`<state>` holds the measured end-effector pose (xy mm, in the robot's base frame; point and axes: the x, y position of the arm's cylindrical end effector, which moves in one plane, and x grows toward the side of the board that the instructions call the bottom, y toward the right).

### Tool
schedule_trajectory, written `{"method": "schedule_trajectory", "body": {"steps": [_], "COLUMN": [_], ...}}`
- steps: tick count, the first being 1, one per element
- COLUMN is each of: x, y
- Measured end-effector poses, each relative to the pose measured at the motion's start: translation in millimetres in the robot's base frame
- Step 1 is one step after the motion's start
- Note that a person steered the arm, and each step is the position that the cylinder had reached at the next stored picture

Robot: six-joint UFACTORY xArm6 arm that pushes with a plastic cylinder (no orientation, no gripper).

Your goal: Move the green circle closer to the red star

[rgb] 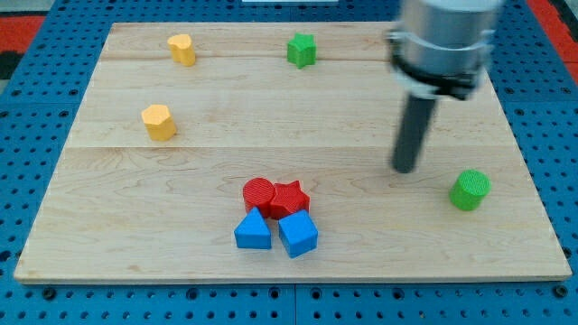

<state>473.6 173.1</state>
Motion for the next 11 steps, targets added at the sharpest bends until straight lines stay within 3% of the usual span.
{"method": "schedule_trajectory", "body": {"steps": [1,2,4,6,9,11], "x": [-4,22,40,62,18,-6], "y": [100,119,32,9,-112,-120]}}
